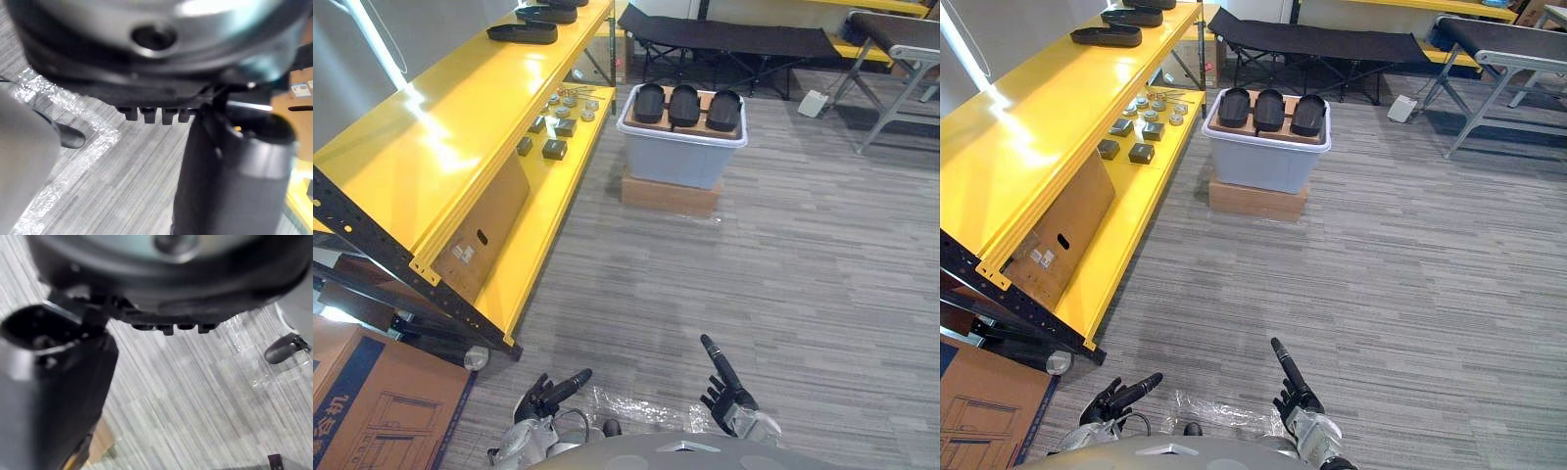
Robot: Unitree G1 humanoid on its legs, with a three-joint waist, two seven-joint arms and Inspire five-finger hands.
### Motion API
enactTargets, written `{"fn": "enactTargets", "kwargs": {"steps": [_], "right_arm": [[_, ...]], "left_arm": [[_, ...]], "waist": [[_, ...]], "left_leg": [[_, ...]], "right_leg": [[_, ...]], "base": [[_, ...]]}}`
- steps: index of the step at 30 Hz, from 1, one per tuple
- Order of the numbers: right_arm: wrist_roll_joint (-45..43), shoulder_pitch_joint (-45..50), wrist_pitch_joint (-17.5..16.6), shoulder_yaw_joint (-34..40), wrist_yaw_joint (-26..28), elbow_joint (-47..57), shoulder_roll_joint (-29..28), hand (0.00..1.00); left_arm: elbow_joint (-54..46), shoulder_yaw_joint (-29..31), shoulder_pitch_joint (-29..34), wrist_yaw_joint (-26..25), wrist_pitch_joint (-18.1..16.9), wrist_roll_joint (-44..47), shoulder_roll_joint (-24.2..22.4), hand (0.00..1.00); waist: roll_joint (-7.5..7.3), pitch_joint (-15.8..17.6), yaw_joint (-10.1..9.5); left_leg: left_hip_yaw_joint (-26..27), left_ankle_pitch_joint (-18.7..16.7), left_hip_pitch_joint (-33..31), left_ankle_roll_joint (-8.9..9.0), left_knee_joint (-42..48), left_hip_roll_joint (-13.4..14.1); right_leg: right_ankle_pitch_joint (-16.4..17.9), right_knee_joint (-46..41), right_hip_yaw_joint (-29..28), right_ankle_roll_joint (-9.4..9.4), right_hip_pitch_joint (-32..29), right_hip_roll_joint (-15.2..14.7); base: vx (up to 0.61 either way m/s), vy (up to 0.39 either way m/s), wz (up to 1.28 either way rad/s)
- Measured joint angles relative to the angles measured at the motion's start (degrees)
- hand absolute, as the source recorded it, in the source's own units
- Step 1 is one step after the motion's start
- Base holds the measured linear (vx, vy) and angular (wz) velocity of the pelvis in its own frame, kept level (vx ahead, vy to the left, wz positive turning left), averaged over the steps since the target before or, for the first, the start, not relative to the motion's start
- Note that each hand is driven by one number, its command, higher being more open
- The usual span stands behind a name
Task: Walk over and take three plastic housings, then place them on the shelf
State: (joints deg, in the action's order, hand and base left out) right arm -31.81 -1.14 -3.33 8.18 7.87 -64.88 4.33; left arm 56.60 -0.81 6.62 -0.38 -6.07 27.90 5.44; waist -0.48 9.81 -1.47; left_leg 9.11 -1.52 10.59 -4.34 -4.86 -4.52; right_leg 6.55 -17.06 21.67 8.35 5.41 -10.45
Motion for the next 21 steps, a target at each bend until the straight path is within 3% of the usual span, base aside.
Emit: {"fn": "enactTargets", "kwargs": {"steps": [2,3,4,5,7,9,11,13,15,16,17,18,19,20,21], "right_arm": [[-0.42,-0.87,-1.14,-0.49,0.00,0.92,0.10,1.00],[-0.69,-1.31,-1.17,-1.13,0.06,1.07,-0.35,1.00],[-0.69,-1.43,-1.19,-1.45,0.10,1.12,-0.50,1.00],[-0.71,-1.16,-1.68,-2.00,0.64,2.14,-0.70,1.00],[-0.74,-0.49,-2.77,-2.00,1.07,3.01,-0.81,1.00],[-0.65,0.23,-4.32,-1.85,1.81,3.51,-0.82,1.00],[-0.52,0.58,-4.92,-1.34,1.72,3.48,-1.08,1.00],[-0.32,0.66,-4.92,-0.44,1.59,3.45,-1.45,1.00],[-0.14,0.59,-4.70,0.26,1.53,3.43,-1.74,1.00],[-0.14,0.60,-4.53,0.37,1.53,3.43,-1.54,1.00],[-0.07,0.80,-4.07,0.27,1.56,3.45,-0.61,1.00],[0.00,0.78,-3.62,0.08,1.56,3.53,-0.44,1.00],[0.09,0.28,-3.39,0.13,1.49,3.45,-0.24,1.00],[0.15,0.29,-3.04,0.06,1.47,3.49,0.15,1.00],[0.30,0.24,-3.02,-0.09,1.42,3.49,0.59,1.00]], "left_arm": [[-2.13,-1.07,0.03,-0.10,0.34,-1.72,0.33,1.00],[-3.00,-1.14,-0.13,-0.45,1.22,-1.72,1.10,1.00],[-3.07,-1.13,-0.21,-0.61,1.47,-1.72,1.27,1.00],[-3.08,-1.18,-0.68,-0.96,2.09,-1.72,1.27,1.00],[-3.07,-1.30,-1.70,-1.09,3.13,-1.73,1.31,1.00],[-3.08,-1.28,-3.29,-1.66,3.64,-1.65,1.14,1.00],[-3.14,-1.06,-3.45,-1.59,3.60,-1.66,1.16,1.00],[-3.15,-0.43,-2.98,-1.83,3.58,-1.71,1.21,1.00],[-4.33,0.42,-1.15,-2.56,3.65,-1.54,0.79,1.00],[-4.33,1.01,-0.83,-2.89,3.67,-1.38,0.24,1.00],[-4.29,1.61,0.41,-3.35,3.66,-1.03,-0.92,1.00],[-4.26,1.75,0.90,-3.25,3.45,-0.89,-1.21,1.00],[-4.33,2.70,0.41,-2.82,3.43,-0.80,-1.25,1.00],[-4.40,3.38,0.19,-2.96,3.42,-0.47,-2.53,1.00],[-4.55,3.77,0.20,-3.00,3.40,-0.37,-2.72,1.00]], "waist": [[0.02,1.33,0.00],[-0.54,2.40,-0.04],[-0.91,2.52,-0.12],[-0.84,2.79,0.06],[-0.76,2.86,0.25],[-1.07,3.16,0.32],[-1.80,3.60,0.23],[-2.11,3.70,0.03],[-1.70,3.24,-0.18],[-1.07,2.94,-0.13],[1.04,1.65,-0.05],[0.65,0.65,-0.37],[1.55,0.89,-0.06],[3.65,1.54,-0.16],[4.28,1.77,-0.20]], "left_leg": [[0.09,0.11,1.39,-1.98,0.21,0.16],[-0.15,-1.24,1.42,-2.21,2.02,0.38],[-0.24,-2.14,1.25,-2.12,3.15,0.73],[-0.81,-4.30,0.51,-1.75,6.05,2.00],[-1.71,-5.15,-0.05,-1.54,7.22,2.40],[-3.72,-5.95,0.49,-1.00,7.70,1.71],[-4.70,-6.95,2.13,-0.22,7.86,0.46],[-5.73,-10.29,3.34,0.11,10.32,-0.26],[-5.43,-16.80,3.44,1.42,15.67,0.11],[-5.10,-18.52,3.21,1.87,17.06,0.92],[-3.82,-21.69,2.98,5.32,19.72,3.56],[-2.62,-22.45,1.04,7.84,25.37,4.65],[-0.68,-21.25,-6.68,9.71,42.35,7.74],[0.42,-14.95,-12.67,11.34,57.72,12.48],[0.53,-13.59,-14.66,10.75,62.45,14.04]], "right_leg": [[0.65,-12.62,0.63,-1.19,-5.85,-2.24],[2.03,-14.48,-0.62,-2.58,-7.44,-2.04],[2.46,-14.13,-0.91,-2.62,-8.17,-1.46],[2.61,-10.83,-1.42,-2.81,-10.28,1.02],[2.23,-7.44,-2.26,-2.57,-12.06,2.79],[-1.16,1.79,-4.71,-1.18,-14.71,4.79],[-4.76,6.30,-4.77,-1.69,-14.70,4.26],[-6.09,5.97,-4.36,-3.54,-14.40,3.91],[-4.77,2.40,-3.46,-8.56,-14.29,4.24],[-4.50,1.54,-3.13,-9.45,-14.32,4.85],[-4.22,1.16,-2.27,-10.46,-14.11,6.81],[-4.80,2.12,-1.59,-10.25,-13.26,7.11],[-5.78,2.27,-0.83,-11.83,-12.29,8.18],[-5.46,5.60,-0.50,-12.64,-8.47,10.77],[-5.37,6.91,-0.52,-12.92,-6.69,11.59]], "base": [[0.04,0.091,-0.02],[0.06,0.077,0.01],[0.09,0.094,0.08],[0.09,0.072,0.11],[0.10,0.032,0.26],[0.19,-0.005,0.46],[0.24,-0.034,0.45],[0.29,-0.070,0.29],[0.41,-0.127,-0.01],[0.42,-0.135,-0.22],[0.39,-0.091,-0.23],[0.48,-0.107,-0.22],[0.51,-0.115,-0.09],[0.49,-0.127,-0.03],[0.43,-0.091,-0.08]]}}
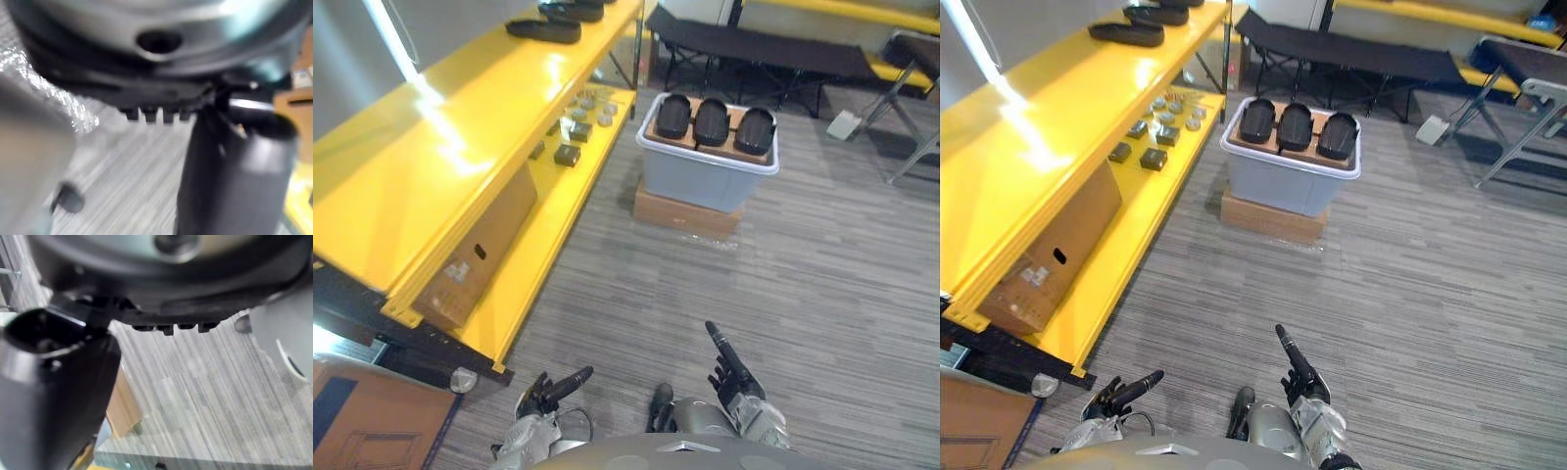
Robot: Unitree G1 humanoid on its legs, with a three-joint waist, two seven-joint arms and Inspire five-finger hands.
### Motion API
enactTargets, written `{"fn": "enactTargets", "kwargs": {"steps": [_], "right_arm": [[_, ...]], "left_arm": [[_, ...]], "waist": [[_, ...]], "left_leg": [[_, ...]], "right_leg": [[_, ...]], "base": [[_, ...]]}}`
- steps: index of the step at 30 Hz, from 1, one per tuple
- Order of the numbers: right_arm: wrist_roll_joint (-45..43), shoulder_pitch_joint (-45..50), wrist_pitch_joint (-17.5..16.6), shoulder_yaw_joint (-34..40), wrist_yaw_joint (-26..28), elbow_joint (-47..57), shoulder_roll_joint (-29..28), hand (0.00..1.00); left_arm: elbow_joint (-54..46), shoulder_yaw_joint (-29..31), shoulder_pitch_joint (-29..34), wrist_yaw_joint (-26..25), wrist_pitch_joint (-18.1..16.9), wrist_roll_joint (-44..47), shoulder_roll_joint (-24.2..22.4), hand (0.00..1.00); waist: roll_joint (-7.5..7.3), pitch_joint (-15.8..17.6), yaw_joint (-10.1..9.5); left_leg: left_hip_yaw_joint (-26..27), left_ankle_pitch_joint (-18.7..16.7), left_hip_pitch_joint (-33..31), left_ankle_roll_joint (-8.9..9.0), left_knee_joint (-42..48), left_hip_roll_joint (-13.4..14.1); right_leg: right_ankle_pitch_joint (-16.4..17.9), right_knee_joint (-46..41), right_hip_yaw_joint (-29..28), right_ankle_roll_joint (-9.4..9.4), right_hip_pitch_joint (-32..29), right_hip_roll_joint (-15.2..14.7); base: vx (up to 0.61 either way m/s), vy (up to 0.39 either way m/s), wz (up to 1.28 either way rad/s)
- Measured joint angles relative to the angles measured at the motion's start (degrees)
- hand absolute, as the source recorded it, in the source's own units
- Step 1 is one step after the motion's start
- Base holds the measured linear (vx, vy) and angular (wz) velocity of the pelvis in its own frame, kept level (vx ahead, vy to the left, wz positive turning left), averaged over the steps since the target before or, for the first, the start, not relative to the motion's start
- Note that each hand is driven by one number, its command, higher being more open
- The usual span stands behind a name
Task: Walk over and take three plastic housings, then place them on the shelf
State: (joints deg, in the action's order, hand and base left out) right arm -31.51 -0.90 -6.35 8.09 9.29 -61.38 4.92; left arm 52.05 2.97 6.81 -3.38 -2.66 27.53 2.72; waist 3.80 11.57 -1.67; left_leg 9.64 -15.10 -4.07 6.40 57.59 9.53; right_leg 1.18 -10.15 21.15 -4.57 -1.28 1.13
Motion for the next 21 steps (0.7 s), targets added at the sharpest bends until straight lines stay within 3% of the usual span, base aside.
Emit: {"fn": "enactTargets", "kwargs": {"steps": [1,2,4,5,6,7,8,9,10,11,12,14,15,16,17,18,19,20,21], "right_arm": [[0.81,-0.16,0.01,-0.36,-0.18,-0.19,0.45,1.00],[0.81,-0.71,-0.07,-1.17,-0.20,-0.73,0.56,1.00],[0.78,-2.29,-0.29,-2.26,-0.26,-0.89,0.44,1.00],[0.76,-4.14,-0.35,-3.25,-0.48,-0.78,0.35,1.00],[0.77,-5.60,-0.53,-4.24,-0.88,-0.61,0.31,1.00],[0.78,-6.04,-0.62,-4.39,-1.07,-0.64,0.34,1.00],[0.78,-6.34,-0.62,-5.54,-1.38,-0.82,0.78,1.00],[0.83,-6.31,-0.56,-6.69,-1.41,-1.00,1.26,1.00],[0.84,-6.12,-0.45,-7.28,-1.45,-1.08,1.24,1.00],[0.84,-6.11,-0.30,-8.39,-1.44,-1.10,0.85,1.00],[0.85,-6.16,-0.28,-9.13,-1.12,-1.09,0.30,1.00],[0.92,-6.46,-0.27,-9.29,-1.20,-1.26,0.34,1.00],[1.27,-6.79,-0.25,-9.29,-1.21,-1.47,0.36,1.00],[1.90,-6.58,-0.23,-9.60,-1.15,-2.05,0.11,1.00],[1.91,-6.50,-0.23,-10.00,-1.11,-2.63,-0.04,1.00],[1.96,-6.24,-0.24,-10.57,-1.06,-3.65,-0.21,1.00],[1.94,-5.60,-0.29,-11.08,-0.93,-4.01,-0.29,1.00],[1.92,-5.51,-0.33,-11.10,-0.90,-4.01,-0.35,1.00],[1.87,-5.55,-0.65,-11.16,-0.90,-3.80,-0.22,1.00]], "left_arm": [[-0.38,0.21,-0.07,-0.26,-0.41,0.61,-0.29,1.00],[-1.11,0.21,-0.26,-0.20,-0.84,1.14,-0.17,1.00],[-3.30,0.20,-0.23,-0.19,-1.03,1.12,-0.42,1.00],[-4.44,0.21,-0.16,-0.19,-1.31,1.14,-0.47,1.00],[-4.96,0.27,-0.12,-0.28,-1.40,1.12,-0.50,1.00],[-5.09,0.36,-0.26,-0.41,-1.44,1.13,-0.51,1.00],[-5.32,0.37,-0.31,-0.65,-1.55,1.14,-1.07,1.00],[-5.20,0.30,-0.19,-0.88,-1.47,1.14,-1.41,1.00],[-5.03,0.19,-0.19,-0.98,-1.35,1.14,-1.33,1.00],[-5.16,0.15,-0.29,-1.15,-1.32,1.20,-0.99,1.00],[-5.33,-0.08,-0.68,-1.43,-1.34,1.39,0.38,1.00],[-5.20,-0.35,-2.20,-2.36,-0.29,1.35,1.55,1.00],[-5.15,-0.63,-2.97,-2.93,0.33,1.30,1.88,1.00],[-5.30,-1.72,-3.02,-2.93,0.27,1.34,2.49,1.00],[-5.34,-2.38,-3.01,-2.92,0.23,1.32,2.83,1.00],[-5.32,-3.31,-3.47,-3.20,0.08,1.14,2.85,1.00],[-5.33,-4.51,-3.63,-3.65,-0.11,1.13,2.62,1.00],[-5.33,-4.72,-3.75,-3.65,-0.17,1.13,2.61,1.00],[-5.31,-5.21,-4.56,-3.69,-0.20,1.13,2.32,1.00]], "waist": [[0.50,0.68,-0.26],[0.13,1.22,-1.23],[-0.92,1.71,-3.19],[-1.52,2.07,-3.82],[-1.81,2.44,-4.07],[-1.69,2.57,-4.26],[-0.47,2.49,-4.44],[0.37,2.76,-4.47],[0.27,2.89,-4.47],[-0.47,2.96,-4.91],[-2.89,2.81,-5.25],[-5.02,2.67,-5.15],[-5.59,3.01,-4.61],[-6.38,3.40,-4.29],[-6.58,3.52,-4.20],[-6.39,3.61,-4.13],[-5.52,3.69,-4.24],[-5.30,3.78,-4.24],[-4.41,4.29,-4.15]], "left_leg": [[-0.17,-0.73,-2.66,-0.14,4.52,1.25],[-1.01,-1.48,-4.85,-0.65,3.31,0.70],[-1.79,-2.11,-7.42,-0.63,-7.23,-1.29],[-3.43,-1.53,-8.78,-1.18,-17.58,-3.59],[-6.76,1.43,-9.71,-1.37,-29.53,-5.81],[-8.73,3.73,-9.79,-0.80,-35.21,-6.41],[-12.97,8.80,-9.30,1.14,-46.03,-6.34],[-13.85,11.69,-9.26,2.41,-46.73,-5.18],[-13.34,14.58,-8.91,2.19,-45.15,-5.00],[-12.39,16.22,-8.36,1.49,-42.85,-5.78],[-11.57,15.48,-8.84,0.29,-39.43,-7.70],[-10.38,12.48,-9.14,-4.44,-35.98,-10.16],[-9.85,11.23,-7.62,-5.77,-35.78,-11.22],[-9.45,10.08,-4.51,-6.58,-36.92,-12.52],[-9.43,9.52,-2.71,-7.27,-37.65,-12.97],[-9.34,8.36,0.31,-8.34,-38.37,-13.08],[-9.86,7.20,3.12,-8.92,-39.51,-12.55],[-9.94,7.12,3.58,-9.06,-39.82,-12.42],[-10.55,6.19,4.88,-8.98,-40.19,-11.09]], "right_leg": [[0.33,1.54,-0.63,-0.59,3.46,1.04],[0.92,2.93,-1.94,-0.62,6.83,0.85],[1.20,5.00,-5.43,-0.46,9.62,-0.18],[1.72,5.92,-7.59,0.33,10.57,-1.57],[2.59,6.31,-9.54,1.56,11.16,-2.87],[3.17,6.35,-10.48,2.15,11.64,-3.24],[5.43,6.03,-12.07,3.82,13.21,-3.13],[7.87,4.74,-13.09,4.42,14.14,-2.91],[9.66,3.24,-13.94,4.79,14.73,-3.15],[11.94,1.43,-15.27,5.15,15.50,-4.26],[14.38,-0.25,-16.19,5.39,15.63,-6.42],[16.63,-9.97,-17.05,6.52,12.76,-8.79],[14.87,-23.52,-17.23,9.96,7.05,-10.95],[9.68,-34.55,-17.13,13.83,2.70,-13.48],[7.09,-39.13,-16.73,13.34,1.17,-14.70],[8.76,-44.75,-14.61,10.55,-1.28,-16.23],[11.88,-44.19,-10.30,7.56,-3.74,-16.62],[12.57,-43.14,-9.32,7.44,-4.36,-16.61],[14.13,-35.48,-5.35,7.45,-5.55,-15.63]], "base": [[0.51,-0.062,-0.28],[0.58,-0.040,-0.67],[0.50,0.026,-0.93],[0.39,0.124,-0.95],[0.36,0.150,-0.86],[0.34,0.205,-0.71],[0.34,0.261,-0.53],[0.34,0.289,-0.48],[0.37,0.318,-0.41],[0.41,0.307,-0.43],[0.43,0.287,-0.42],[0.45,0.209,-0.20],[0.50,0.203,0.00],[0.37,0.156,0.05],[0.37,0.097,0.01],[0.44,0.062,-0.03],[0.36,0.044,-0.02],[0.34,-0.002,0.08],[0.24,-0.044,0.11]]}}
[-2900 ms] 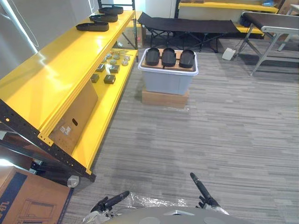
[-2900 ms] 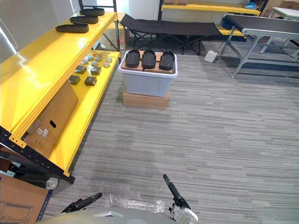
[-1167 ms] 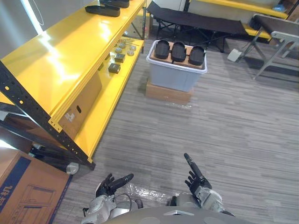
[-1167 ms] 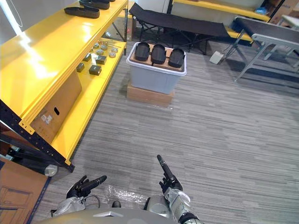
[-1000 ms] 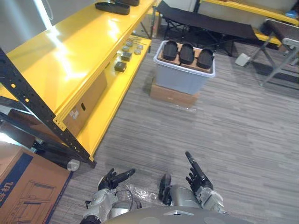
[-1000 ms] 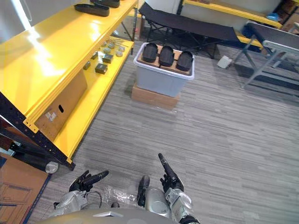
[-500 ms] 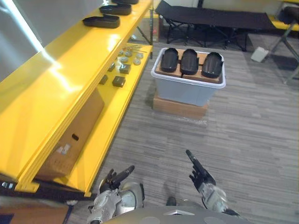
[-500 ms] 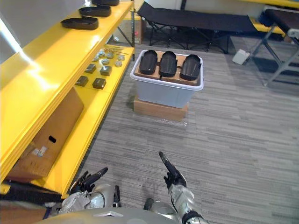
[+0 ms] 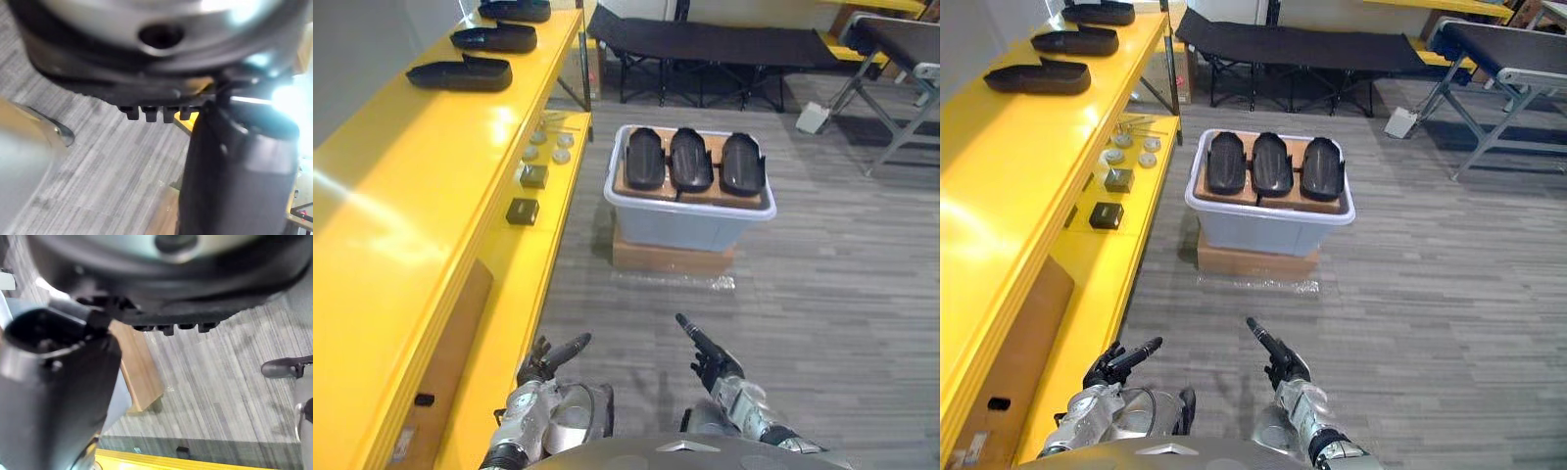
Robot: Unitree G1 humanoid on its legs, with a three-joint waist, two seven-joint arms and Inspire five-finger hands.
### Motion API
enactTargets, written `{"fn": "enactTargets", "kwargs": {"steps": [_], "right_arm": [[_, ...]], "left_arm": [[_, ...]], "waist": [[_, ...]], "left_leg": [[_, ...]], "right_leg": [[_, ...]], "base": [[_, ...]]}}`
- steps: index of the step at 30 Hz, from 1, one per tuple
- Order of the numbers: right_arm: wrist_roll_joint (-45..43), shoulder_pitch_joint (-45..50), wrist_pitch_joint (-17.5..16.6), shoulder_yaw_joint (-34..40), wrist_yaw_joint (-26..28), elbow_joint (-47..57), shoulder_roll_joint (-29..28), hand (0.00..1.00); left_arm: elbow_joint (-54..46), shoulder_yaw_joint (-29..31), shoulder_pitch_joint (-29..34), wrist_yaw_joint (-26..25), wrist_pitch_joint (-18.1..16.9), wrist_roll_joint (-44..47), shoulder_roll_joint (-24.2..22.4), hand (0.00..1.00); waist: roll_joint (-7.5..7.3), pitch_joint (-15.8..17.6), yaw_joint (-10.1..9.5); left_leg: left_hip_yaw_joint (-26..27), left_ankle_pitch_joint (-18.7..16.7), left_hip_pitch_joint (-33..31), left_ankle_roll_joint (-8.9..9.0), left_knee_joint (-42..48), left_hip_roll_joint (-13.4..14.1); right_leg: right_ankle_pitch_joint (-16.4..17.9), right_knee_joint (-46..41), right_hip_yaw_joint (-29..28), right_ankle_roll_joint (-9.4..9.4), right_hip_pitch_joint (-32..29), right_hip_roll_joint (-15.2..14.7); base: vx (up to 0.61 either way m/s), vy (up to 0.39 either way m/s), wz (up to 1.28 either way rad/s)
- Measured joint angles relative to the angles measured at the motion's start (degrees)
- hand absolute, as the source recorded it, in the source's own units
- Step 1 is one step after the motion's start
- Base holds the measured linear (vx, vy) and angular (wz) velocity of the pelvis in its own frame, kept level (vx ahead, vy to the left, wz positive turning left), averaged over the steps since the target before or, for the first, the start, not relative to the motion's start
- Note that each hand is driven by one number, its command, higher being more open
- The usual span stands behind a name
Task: Walk over and take three plastic housings, then place them on the shelf
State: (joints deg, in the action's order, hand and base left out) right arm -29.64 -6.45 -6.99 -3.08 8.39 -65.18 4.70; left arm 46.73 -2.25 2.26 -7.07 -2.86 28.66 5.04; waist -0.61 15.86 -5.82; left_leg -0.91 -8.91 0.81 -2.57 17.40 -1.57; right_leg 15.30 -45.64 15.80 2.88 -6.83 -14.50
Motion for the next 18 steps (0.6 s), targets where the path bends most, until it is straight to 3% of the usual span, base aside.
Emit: {"fn": "enactTargets", "kwargs": {"steps": [2,4,7,8,9,11,12,14,15,16,18], "right_arm": [[0.04,-0.66,-0.51,-0.16,-0.11,0.23,0.30,1.00],[0.16,-0.59,-0.74,0.32,-0.07,0.34,0.25,1.00],[2.69,0.23,-0.77,1.42,-0.19,0.84,-0.13,1.00],[3.96,0.66,-0.77,1.73,-0.10,0.91,-0.03,1.00],[4.51,0.88,-0.74,2.67,-0.15,0.91,0.35,1.00],[4.54,0.16,-0.38,2.88,-0.31,0.91,0.82,1.00],[4.68,-1.08,0.53,3.04,-0.56,0.86,1.74,1.00],[4.70,-1.34,0.56,3.00,-0.75,0.89,2.40,1.00],[4.65,-1.00,0.63,3.04,-1.10,0.85,2.42,1.00],[4.65,-0.41,1.18,3.13,-1.65,0.82,2.34,1.00],[4.70,0.40,1.47,3.76,-2.63,0.84,2.45,1.00]], "left_arm": [[-0.01,-0.19,-0.66,-0.14,0.03,0.00,-0.25,1.00],[0.11,-0.09,-0.94,-0.30,0.10,0.14,-0.14,1.00],[0.20,0.48,-0.51,-0.24,0.06,0.53,-0.05,1.00],[0.72,1.22,-0.19,-0.29,0.02,0.70,0.04,1.00],[1.57,1.12,-0.18,-0.28,0.01,1.27,-0.74,1.00],[2.34,1.11,-0.23,-0.12,-0.06,2.83,-1.62,1.00],[3.57,0.92,-0.33,0.08,-0.07,3.30,-2.60,1.00],[4.67,1.04,-0.44,0.64,-0.89,4.28,-3.01,1.00],[4.94,1.09,-0.53,0.68,-1.41,4.90,-3.05,1.00],[5.37,1.00,-0.84,0.86,-2.22,4.86,-3.02,1.00],[5.43,0.51,-1.40,1.10,-3.44,4.87,-3.16,1.00]], "waist": [[1.41,0.16,0.04],[1.05,-0.05,0.16],[-0.03,-0.63,0.02],[0.85,-1.23,-0.11],[2.78,-2.37,0.01],[4.07,-3.19,-0.47],[3.98,-3.29,-0.27],[4.05,-3.52,-0.14],[4.15,-3.52,0.11],[4.33,-3.44,0.75],[4.22,-3.25,1.03]], "left_leg": [[-0.45,-1.76,0.97,1.05,0.12,2.45],[-2.11,-4.62,2.27,3.16,2.05,3.40],[-4.66,-10.41,4.01,6.20,6.15,3.98],[-5.98,-12.99,5.40,7.90,7.06,6.16],[-7.32,-14.12,6.49,8.64,5.61,9.02],[-7.47,-12.48,7.63,9.00,3.91,11.42],[-7.57,-9.16,6.46,9.22,6.43,11.95],[-7.57,-4.33,2.83,9.37,14.70,12.76],[-7.05,-1.40,0.83,10.26,19.53,13.65],[-5.39,-0.44,-2.91,10.48,26.42,15.32],[0.19,-4.17,-5.65,10.47,27.50,16.19]], "right_leg": [[-2.17,18.14,2.21,1.92,-1.48,3.00],[-11.35,36.26,-0.54,3.63,-2.48,2.93],[-14.93,39.04,-2.01,3.83,-2.10,0.78],[-21.32,35.91,-0.56,3.14,-1.86,1.47],[-20.85,32.83,0.77,1.34,-2.22,3.87],[-18.13,31.10,1.59,-0.45,-2.92,5.95],[-16.55,30.26,1.75,-1.76,-2.92,6.82],[-14.79,30.99,2.48,-2.67,-0.85,8.27],[-14.03,32.44,2.91,-3.44,1.08,9.21],[-13.86,35.38,4.34,-3.84,4.59,10.55],[-13.99,38.05,5.86,-4.06,8.69,11.05]], "base": [[0.35,-0.088,0.14],[0.46,-0.218,0.34],[0.40,-0.335,0.47],[0.44,-0.432,0.50],[0.44,-0.414,0.43],[0.38,-0.303,0.08],[0.40,-0.327,-0.13],[0.40,-0.332,-0.03],[0.40,-0.278,0.26],[0.32,-0.208,0.34],[0.31,-0.147,0.31]]}}
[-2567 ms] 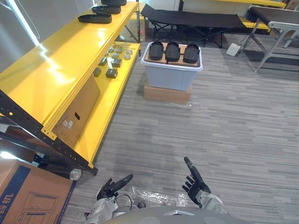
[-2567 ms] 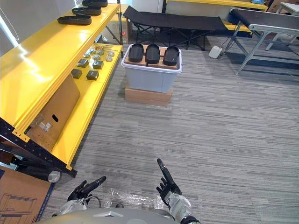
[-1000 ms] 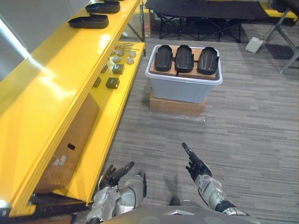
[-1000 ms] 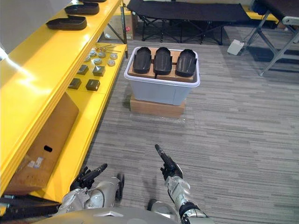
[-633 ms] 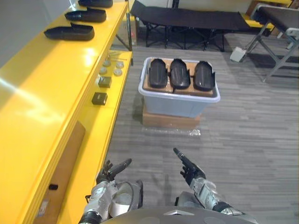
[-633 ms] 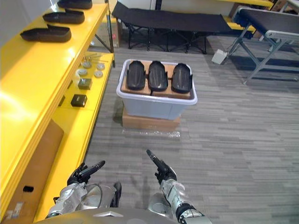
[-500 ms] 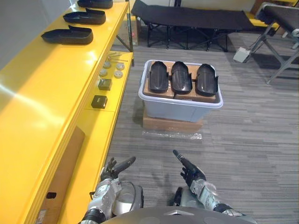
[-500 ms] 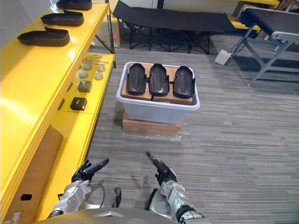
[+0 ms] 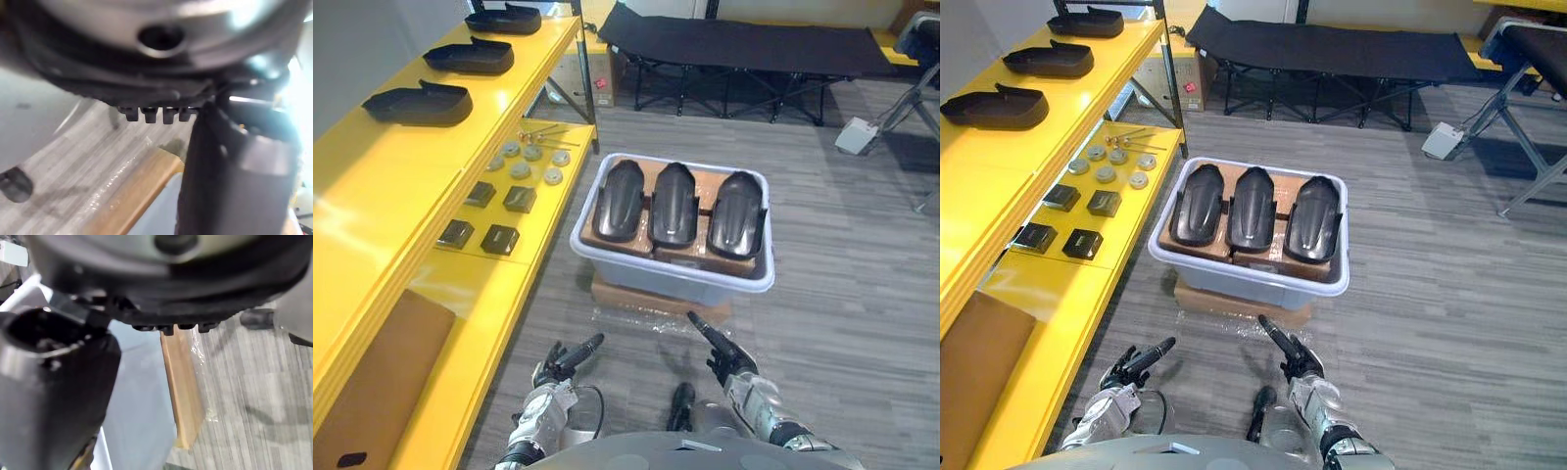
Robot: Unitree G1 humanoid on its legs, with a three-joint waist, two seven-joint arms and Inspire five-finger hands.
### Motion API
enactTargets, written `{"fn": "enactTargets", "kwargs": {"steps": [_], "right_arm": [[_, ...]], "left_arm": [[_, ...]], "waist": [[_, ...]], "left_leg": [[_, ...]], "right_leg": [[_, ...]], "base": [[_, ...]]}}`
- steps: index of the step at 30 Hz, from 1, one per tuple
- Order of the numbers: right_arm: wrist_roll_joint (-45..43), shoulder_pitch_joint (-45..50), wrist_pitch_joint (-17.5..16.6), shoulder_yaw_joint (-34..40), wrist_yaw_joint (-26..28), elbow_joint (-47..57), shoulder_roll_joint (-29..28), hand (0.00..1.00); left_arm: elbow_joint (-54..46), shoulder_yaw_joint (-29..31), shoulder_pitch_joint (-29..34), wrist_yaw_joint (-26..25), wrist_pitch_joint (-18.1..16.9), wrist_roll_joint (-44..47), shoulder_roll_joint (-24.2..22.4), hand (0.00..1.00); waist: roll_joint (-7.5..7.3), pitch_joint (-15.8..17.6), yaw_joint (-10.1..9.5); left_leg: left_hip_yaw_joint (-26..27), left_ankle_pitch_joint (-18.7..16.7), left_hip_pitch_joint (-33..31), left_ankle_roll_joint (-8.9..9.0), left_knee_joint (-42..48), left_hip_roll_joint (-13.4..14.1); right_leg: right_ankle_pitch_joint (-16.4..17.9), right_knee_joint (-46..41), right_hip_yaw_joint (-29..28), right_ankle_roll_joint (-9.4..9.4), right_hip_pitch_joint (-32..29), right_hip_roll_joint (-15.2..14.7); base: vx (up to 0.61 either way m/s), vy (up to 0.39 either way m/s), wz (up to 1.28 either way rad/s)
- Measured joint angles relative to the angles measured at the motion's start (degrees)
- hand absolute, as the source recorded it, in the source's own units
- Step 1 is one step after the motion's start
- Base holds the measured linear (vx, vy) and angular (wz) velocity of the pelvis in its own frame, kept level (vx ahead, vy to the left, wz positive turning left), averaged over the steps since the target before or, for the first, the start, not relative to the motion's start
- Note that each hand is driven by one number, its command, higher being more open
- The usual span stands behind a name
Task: Walk over and take three plastic housings, then place them on the shelf
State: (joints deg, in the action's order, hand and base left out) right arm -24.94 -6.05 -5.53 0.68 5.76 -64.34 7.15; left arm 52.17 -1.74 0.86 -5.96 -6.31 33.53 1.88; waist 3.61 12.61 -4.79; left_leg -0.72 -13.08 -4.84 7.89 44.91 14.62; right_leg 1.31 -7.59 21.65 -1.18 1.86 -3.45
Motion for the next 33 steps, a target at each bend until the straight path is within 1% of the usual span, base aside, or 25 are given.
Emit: {"fn": "enactTargets", "kwargs": {"steps": [1,2,3,4,5,6,7,9,10,13,14,15,16,18,19,20,21,22,25,26,28,29,31,32,33], "right_arm": [[0.24,0.26,-0.30,1.07,-0.27,0.03,0.27,1.00],[0.47,0.25,-0.50,1.13,-0.40,0.09,0.58,1.00],[1.37,0.24,-0.78,1.12,-1.24,0.43,1.12,1.00],[2.20,0.31,-0.78,1.17,-2.17,0.93,1.75,1.00],[2.23,0.43,-0.78,1.18,-2.49,1.24,2.08,1.00],[2.20,0.72,-0.64,1.11,-2.70,1.71,1.63,1.00],[2.19,1.12,-0.32,1.10,-2.41,2.48,1.17,1.00],[2.24,2.26,0.06,1.17,-1.93,3.05,1.06,1.00],[2.23,3.31,0.30,1.66,-1.29,3.46,1.06,1.00],[2.23,5.92,0.28,2.01,1.17,4.55,0.79,1.00],[2.23,6.98,0.14,1.92,2.67,4.77,0.38,1.00],[2.55,8.28,0.15,1.54,3.89,5.53,-0.27,1.00],[3.07,9.01,0.14,1.20,4.46,6.09,-0.50,1.00],[4.54,10.86,0.21,-0.20,6.96,8.83,-0.77,1.00],[4.53,11.18,0.24,-0.63,7.46,9.27,-0.77,1.00],[4.49,12.27,0.19,-1.21,8.22,10.32,-0.78,1.00],[4.63,12.86,0.24,-1.51,9.12,11.03,-0.62,1.00],[5.74,13.63,0.52,-2.35,9.98,11.97,-0.35,1.00],[6.91,15.48,1.13,-5.03,11.98,15.88,1.50,1.00],[7.61,15.74,1.23,-5.75,12.47,16.52,2.03,1.00],[9.42,17.15,1.53,-10.05,13.85,20.60,4.42,1.00],[9.42,17.64,1.74,-11.42,14.01,22.04,4.96,1.00],[9.26,21.33,2.91,-15.15,14.05,30.17,7.93,1.00],[9.13,22.42,3.35,-15.65,14.05,32.37,8.56,1.00],[8.91,24.83,4.20,-16.23,14.05,37.23,9.09,1.00]], "left_arm": [[-0.07,-0.57,-0.38,-0.03,-0.08,0.03,-0.47,1.00],[-0.22,-0.67,-0.47,-0.05,-0.08,0.03,-0.90,1.00],[-0.45,-0.76,-0.55,-0.41,-0.08,0.08,-1.69,1.00],[-0.45,-0.78,-0.69,-1.30,-0.04,0.16,-2.19,1.00],[-0.43,-0.76,-0.72,-1.74,-0.02,0.23,-2.25,1.00],[-0.41,-0.38,-0.79,-2.77,0.00,0.26,-1.48,1.00],[-0.40,0.16,-0.93,-4.23,-0.01,0.30,-0.45,1.00],[-0.32,0.69,-1.13,-6.57,0.44,0.53,1.09,1.00],[-0.19,1.53,-1.12,-8.06,1.31,0.11,1.76,1.00],[1.92,3.36,-0.72,-9.19,1.90,-1.66,2.68,1.00],[2.71,4.03,-0.28,-9.50,2.64,-4.51,3.29,1.00],[3.80,4.50,-0.11,-10.33,3.52,-7.11,3.76,1.00],[4.27,4.53,0.30,-10.79,4.17,-7.74,3.96,1.00],[6.17,5.06,0.69,-11.34,6.79,-10.06,4.25,1.00],[7.01,5.30,0.89,-11.32,7.37,-10.56,4.26,1.00],[8.10,7.75,1.01,-11.11,8.08,-11.33,4.42,1.00],[8.39,9.14,1.24,-11.39,8.02,-11.65,4.73,1.00],[8.98,10.63,1.73,-11.94,7.95,-11.86,5.27,1.00],[11.66,14.53,2.81,-12.51,8.02,-13.66,5.35,1.00],[11.73,15.10,3.44,-12.48,7.94,-13.69,5.24,1.00],[13.00,16.59,5.52,-12.43,7.18,-13.35,4.89,1.00],[13.20,16.79,5.95,-12.28,6.40,-12.89,4.73,1.00],[12.27,16.87,7.94,-10.78,1.93,-7.63,4.07,1.00],[11.17,16.27,8.72,-10.39,0.87,-6.39,3.95,1.00],[6.98,14.87,10.84,-9.65,-1.48,-4.56,3.74,1.00]], "waist": [[-0.13,0.03,0.12],[-0.09,0.03,0.20],[0.47,-0.17,0.26],[0.99,-0.49,0.33],[1.43,-0.73,0.34],[0.62,-0.97,0.21],[-0.65,-1.38,0.34],[-1.79,-1.29,0.63],[-2.00,-1.22,0.67],[-2.35,-1.16,1.51],[-2.68,-1.17,2.01],[-3.24,-0.98,2.13],[-3.58,-0.87,2.22],[-5.08,-0.56,3.30],[-5.48,-0.65,3.53],[-6.10,-0.87,3.42],[-6.42,-0.93,3.39],[-7.06,-1.20,3.35],[-7.29,-1.40,3.53],[-7.33,-1.47,3.53],[-7.62,-1.78,3.51],[-7.68,-1.82,3.52],[-8.09,-1.99,3.45],[-8.23,-2.08,3.46],[-8.50,-2.30,3.38]], "left_leg": [[4.72,-0.75,-0.81,-0.12,-4.79,-0.47],[6.50,-0.73,-0.99,-0.15,-8.20,-0.97],[8.45,-0.15,-1.57,-0.75,-15.16,-2.14],[9.36,3.01,-1.68,-1.84,-21.58,-2.66],[9.63,6.71,-1.71,-2.19,-24.37,-2.67],[11.10,7.10,-0.26,-2.61,-25.92,-3.81],[11.65,7.70,0.10,-3.07,-28.24,-5.13],[11.99,8.53,0.96,-3.52,-30.94,-6.63],[12.04,8.69,2.00,-3.70,-32.26,-7.37],[11.99,8.85,4.04,-3.79,-34.40,-8.14],[12.10,9.06,4.68,-3.70,-35.36,-8.21],[12.21,9.56,5.28,-3.55,-36.66,-8.32],[12.18,9.80,5.43,-3.50,-37.22,-8.37],[11.55,10.63,5.08,-3.68,-38.17,-8.71],[11.39,10.67,5.00,-3.72,-38.17,-8.87],[11.14,10.74,4.90,-3.76,-38.21,-9.05],[11.08,10.83,4.93,-3.81,-38.31,-9.20],[10.89,11.19,5.06,-3.88,-38.88,-9.78],[9.96,13.70,6.18,-4.31,-43.10,-10.98],[9.93,14.40,6.46,-4.27,-44.40,-11.09],[9.43,17.15,7.47,-4.51,-49.02,-11.99],[9.27,17.45,7.54,-4.38,-49.75,-12.04],[8.40,17.80,7.19,-4.76,-49.98,-12.28],[8.31,17.78,7.17,-4.79,-49.98,-12.38],[8.18,17.76,7.11,-4.82,-49.98,-12.49]], "right_leg": [[-0.11,1.54,0.53,0.18,1.61,-0.04],[-0.18,2.17,0.57,0.34,2.11,-0.04],[-0.28,3.08,0.36,0.62,2.76,-0.10],[0.06,3.06,0.00,1.44,2.74,-0.13],[0.33,2.78,-0.25,1.89,2.61,-0.03],[0.08,3.02,-1.26,2.93,2.69,-0.92],[-0.40,4.49,-1.25,3.64,2.58,-1.83],[-0.85,5.49,-0.95,4.33,2.73,-2.92],[-0.84,5.83,-0.66,4.53,3.43,-3.44],[-0.48,5.77,-0.15,5.14,4.67,-3.96],[-0.49,5.59,-0.15,5.16,4.71,-3.97],[-0.50,5.44,-0.17,5.19,4.61,-3.99],[-0.48,5.27,-0.18,5.22,4.45,-3.99],[-0.27,4.65,-0.01,5.53,3.78,-4.21],[-0.15,4.65,0.05,5.67,3.80,-4.33],[0.07,4.63,0.07,5.74,3.82,-4.47],[0.27,4.57,0.01,5.71,3.82,-4.58],[1.31,4.40,-0.08,5.69,3.75,-5.06],[2.87,2.28,0.20,6.03,2.46,-6.01],[3.14,1.99,0.20,6.00,2.17,-6.13],[3.57,1.51,0.24,6.03,1.14,-6.24],[3.57,1.52,0.24,6.05,0.97,-6.23],[3.54,1.59,-0.13,6.12,1.12,-6.34],[3.51,1.61,-0.19,6.16,1.33,-6.36],[3.37,1.57,-0.22,6.28,1.38,-6.38]], "base": [[0.28,-0.085,0.15],[0.24,-0.008,0.01],[0.20,0.059,-0.12],[0.19,0.085,-0.17],[0.23,0.142,-0.28],[0.21,0.125,-0.23],[0.22,0.123,-0.17],[0.18,0.084,0.07],[0.19,0.082,0.12],[0.11,0.036,0.07],[0.07,-0.001,-0.02],[0.05,-0.007,-0.04],[0.00,0.000,0.00],[-0.01,-0.002,0.11],[-0.03,0.012,0.14],[-0.04,0.015,0.09],[-0.06,0.018,0.07],[-0.07,0.010,0.09],[-0.08,0.008,0.16],[-0.05,0.007,0.10],[-0.03,0.016,0.14],[-0.02,0.016,0.21],[0.01,0.010,0.24],[0.03,0.014,0.17],[0.03,0.009,0.10]]}}
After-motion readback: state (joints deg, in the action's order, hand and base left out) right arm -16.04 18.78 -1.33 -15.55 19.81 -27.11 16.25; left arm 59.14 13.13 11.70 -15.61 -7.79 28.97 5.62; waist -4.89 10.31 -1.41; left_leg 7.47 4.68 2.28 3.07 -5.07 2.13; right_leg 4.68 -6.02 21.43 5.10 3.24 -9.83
